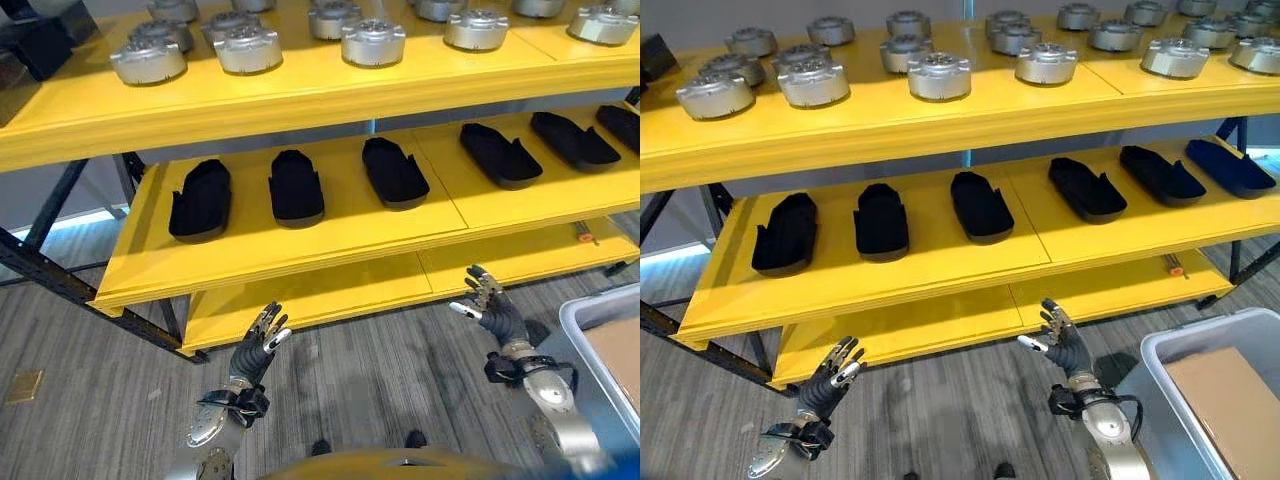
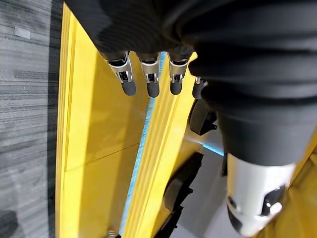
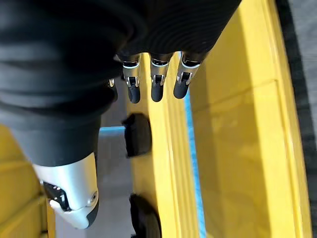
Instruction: Move parts from the plastic box to the shelf.
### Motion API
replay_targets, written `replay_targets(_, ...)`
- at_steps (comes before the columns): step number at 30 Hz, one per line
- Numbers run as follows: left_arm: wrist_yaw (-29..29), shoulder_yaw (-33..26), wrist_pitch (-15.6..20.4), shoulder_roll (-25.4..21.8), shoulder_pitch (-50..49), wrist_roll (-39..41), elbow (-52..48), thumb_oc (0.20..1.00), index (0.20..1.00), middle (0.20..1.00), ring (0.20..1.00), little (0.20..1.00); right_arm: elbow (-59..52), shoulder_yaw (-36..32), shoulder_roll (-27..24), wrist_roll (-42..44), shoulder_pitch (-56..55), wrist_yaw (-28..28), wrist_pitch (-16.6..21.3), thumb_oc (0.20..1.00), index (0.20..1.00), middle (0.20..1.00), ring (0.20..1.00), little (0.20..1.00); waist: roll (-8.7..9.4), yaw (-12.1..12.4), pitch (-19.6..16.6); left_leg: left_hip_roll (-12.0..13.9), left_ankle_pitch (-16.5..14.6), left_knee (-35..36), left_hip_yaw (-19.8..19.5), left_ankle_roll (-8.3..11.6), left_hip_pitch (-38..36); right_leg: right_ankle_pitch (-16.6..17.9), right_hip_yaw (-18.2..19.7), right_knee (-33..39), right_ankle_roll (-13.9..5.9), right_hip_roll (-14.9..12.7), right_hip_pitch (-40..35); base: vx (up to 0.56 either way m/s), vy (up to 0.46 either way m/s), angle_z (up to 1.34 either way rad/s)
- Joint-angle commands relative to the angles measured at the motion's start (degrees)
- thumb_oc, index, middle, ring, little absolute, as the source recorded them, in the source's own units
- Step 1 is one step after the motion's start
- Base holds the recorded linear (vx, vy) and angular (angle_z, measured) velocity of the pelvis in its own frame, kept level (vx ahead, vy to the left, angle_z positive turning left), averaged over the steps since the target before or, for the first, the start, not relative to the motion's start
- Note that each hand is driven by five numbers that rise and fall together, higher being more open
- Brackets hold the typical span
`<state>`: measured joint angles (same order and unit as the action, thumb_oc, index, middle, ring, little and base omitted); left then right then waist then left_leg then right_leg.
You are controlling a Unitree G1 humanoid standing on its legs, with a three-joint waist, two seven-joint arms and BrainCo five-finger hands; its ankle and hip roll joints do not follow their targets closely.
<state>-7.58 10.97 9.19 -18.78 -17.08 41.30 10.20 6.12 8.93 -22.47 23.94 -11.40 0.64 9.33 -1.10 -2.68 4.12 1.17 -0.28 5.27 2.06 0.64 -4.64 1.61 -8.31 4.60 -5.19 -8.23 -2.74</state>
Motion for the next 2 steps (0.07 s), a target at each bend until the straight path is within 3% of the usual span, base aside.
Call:
replay_targets(1,1.26,-3.19,3.2,-1.44,1.1,-1.93,-2.21,1.0,1.0,1.0,1.0,1.0,-1.51,0.12,-1.29,1.33,3.73,-0.4,1.72,1.0,1.0,1.0,1.0,1.0,1.37,0.86,-1.47,3.88,2.64,-1.05,0.15,2.13,2.14,1.88,2.86,-3.45,-3.98,-3.3,0.39,0.04,0.015,-0.12)
replay_targets(2,1.53,-3.48,3.18,-1.21,1.04,-1.93,-2.14,1.0,1.0,1.0,1.0,1.0,-1.45,0.41,-1.19,1.3,3.64,-0.28,1.56,1.0,1.0,1.0,1.0,1.0,1.67,0.91,-1.76,3.94,2.5,-1.0,0.18,2.11,1.86,1.93,2.62,-3.13,-4.05,-3.38,0.02,0.05,0.008,-0.08)
